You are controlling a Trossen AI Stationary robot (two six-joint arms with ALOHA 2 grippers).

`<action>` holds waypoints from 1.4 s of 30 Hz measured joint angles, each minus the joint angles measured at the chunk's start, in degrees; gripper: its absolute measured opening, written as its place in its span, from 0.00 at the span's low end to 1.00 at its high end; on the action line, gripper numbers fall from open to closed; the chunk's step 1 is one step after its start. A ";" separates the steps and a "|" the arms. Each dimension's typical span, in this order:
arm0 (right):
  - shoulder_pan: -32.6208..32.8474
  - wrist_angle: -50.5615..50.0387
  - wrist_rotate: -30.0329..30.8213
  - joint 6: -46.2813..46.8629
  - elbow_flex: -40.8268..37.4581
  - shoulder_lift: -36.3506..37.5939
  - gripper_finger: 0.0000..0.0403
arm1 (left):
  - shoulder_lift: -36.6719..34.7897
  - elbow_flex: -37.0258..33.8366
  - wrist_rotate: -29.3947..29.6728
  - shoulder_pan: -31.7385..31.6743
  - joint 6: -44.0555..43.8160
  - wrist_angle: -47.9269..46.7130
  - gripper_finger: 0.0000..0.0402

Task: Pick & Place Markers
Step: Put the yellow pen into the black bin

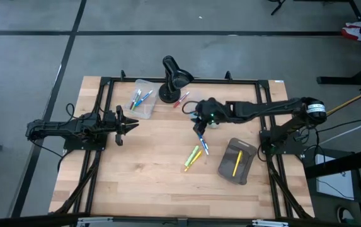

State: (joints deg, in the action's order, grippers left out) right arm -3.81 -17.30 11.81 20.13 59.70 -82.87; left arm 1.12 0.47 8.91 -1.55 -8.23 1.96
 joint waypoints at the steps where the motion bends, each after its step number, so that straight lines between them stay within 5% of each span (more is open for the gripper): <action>1: 1.16 0.27 0.02 0.45 0.15 0.02 0.36 | 0.01 0.00 0.00 -0.01 0.00 0.00 0.18; 11: 10.69 0.78 0.21 7.26 0.15 -3.00 0.33 | 0.00 0.00 0.00 -0.01 0.00 0.00 0.18; 21: 12.08 0.67 -1.43 9.98 0.11 -13.16 0.33 | 0.01 0.00 0.00 0.00 0.00 0.00 0.18; 26: 12.44 0.68 -8.61 0.92 0.09 -17.39 0.33 | 0.01 0.00 0.00 0.01 -0.01 0.00 0.18; 33: 13.46 0.85 -8.87 -11.23 0.09 -19.23 0.33 | 0.01 0.00 0.00 0.01 -0.02 0.00 0.18; 42: 13.89 0.97 -13.44 -13.18 0.64 -19.28 0.33 | 0.01 0.00 0.00 0.01 -0.02 0.00 0.18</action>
State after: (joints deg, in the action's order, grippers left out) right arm 10.08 -16.33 -1.63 6.95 60.35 -102.15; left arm 1.13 0.47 8.91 -1.54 -8.25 1.96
